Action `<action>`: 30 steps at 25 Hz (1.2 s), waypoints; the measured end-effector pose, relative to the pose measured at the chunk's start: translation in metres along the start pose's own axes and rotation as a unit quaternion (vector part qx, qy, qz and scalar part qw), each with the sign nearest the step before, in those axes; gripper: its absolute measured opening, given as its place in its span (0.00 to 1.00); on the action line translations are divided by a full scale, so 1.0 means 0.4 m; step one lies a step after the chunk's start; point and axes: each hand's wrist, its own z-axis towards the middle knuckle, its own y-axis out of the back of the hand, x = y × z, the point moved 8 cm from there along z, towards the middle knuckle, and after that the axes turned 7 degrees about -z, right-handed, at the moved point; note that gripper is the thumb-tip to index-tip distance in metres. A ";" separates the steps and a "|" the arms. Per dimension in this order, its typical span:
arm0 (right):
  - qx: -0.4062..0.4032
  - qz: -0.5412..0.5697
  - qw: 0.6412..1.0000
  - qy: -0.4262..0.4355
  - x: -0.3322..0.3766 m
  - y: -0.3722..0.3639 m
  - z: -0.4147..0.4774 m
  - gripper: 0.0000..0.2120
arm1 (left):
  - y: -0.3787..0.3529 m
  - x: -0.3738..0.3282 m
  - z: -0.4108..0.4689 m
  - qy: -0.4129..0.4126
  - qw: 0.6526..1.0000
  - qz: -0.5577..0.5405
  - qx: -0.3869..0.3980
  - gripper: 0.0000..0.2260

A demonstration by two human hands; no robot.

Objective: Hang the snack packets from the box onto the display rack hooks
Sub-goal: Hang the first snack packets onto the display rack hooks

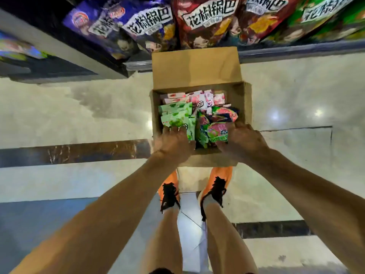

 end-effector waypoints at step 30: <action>-0.139 0.388 0.910 -0.047 -0.093 -0.179 0.156 0.15 | -0.199 0.122 0.142 0.165 0.766 -0.614 -0.093 0.16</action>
